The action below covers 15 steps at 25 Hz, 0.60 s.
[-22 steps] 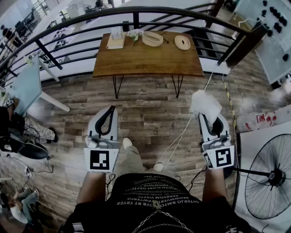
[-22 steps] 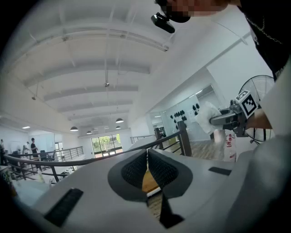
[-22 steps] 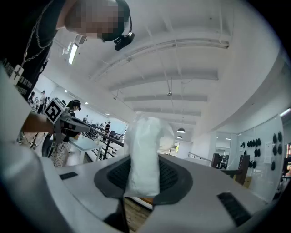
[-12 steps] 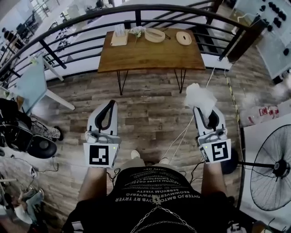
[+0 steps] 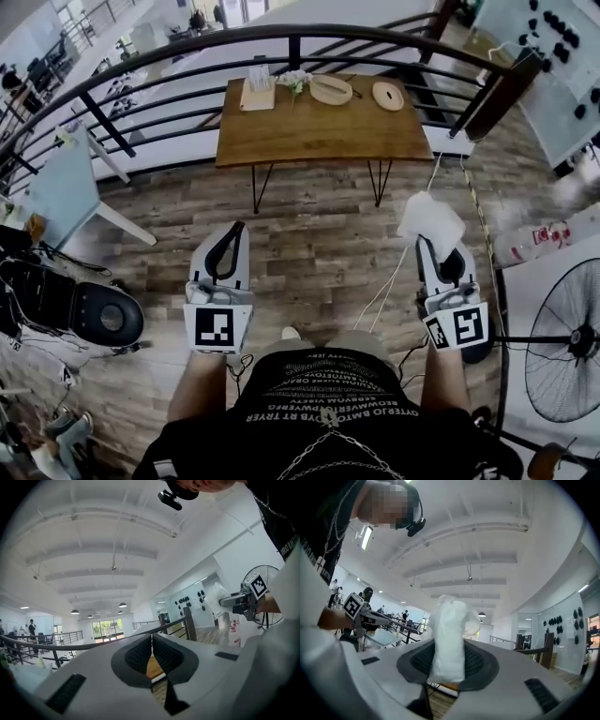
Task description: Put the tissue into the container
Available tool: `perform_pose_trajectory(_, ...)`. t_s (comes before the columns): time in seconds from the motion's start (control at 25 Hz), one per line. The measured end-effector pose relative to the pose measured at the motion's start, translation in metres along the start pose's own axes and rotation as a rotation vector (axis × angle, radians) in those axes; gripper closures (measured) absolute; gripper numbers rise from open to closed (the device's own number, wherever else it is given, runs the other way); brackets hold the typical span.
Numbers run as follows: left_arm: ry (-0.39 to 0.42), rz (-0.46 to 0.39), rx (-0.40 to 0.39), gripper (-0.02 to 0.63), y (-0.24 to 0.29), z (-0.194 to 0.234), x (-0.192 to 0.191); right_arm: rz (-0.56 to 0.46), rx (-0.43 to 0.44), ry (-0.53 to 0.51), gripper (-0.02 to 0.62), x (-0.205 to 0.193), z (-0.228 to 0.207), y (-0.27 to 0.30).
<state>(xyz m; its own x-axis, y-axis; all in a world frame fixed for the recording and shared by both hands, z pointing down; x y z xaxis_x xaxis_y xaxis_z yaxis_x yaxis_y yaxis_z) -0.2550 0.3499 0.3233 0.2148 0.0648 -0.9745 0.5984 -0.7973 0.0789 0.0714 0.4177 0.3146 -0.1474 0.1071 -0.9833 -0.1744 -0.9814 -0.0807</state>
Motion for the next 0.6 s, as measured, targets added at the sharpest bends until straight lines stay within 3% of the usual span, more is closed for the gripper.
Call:
perform_pose_trajectory(0.24,-0.054,-0.034,-0.042,0.575,0.008,0.033,-0.013,0.012,-0.039,-0.039,0.469,0.016,0.024,0.02)
perform_pose_trajectory(0.6,-0.059,-0.053,-0.047,0.575,0.057,0.053,-0.014,-0.025,-0.032,-0.021,0.469,0.003,0.006,0.07)
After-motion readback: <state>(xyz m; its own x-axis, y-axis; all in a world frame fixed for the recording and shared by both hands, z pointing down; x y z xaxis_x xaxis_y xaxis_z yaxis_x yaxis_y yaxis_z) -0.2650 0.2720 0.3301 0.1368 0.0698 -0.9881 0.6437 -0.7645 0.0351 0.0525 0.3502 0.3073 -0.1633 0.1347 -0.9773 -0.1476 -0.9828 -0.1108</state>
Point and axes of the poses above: the fingertips, and each gripper's own axes: y forward along the fingers, z to its left, x out of its top, the point moved 4 cm from there along -y, backward along the fingers, and after that the axes turned 7 degrees about -x, right-handed, at the moved point
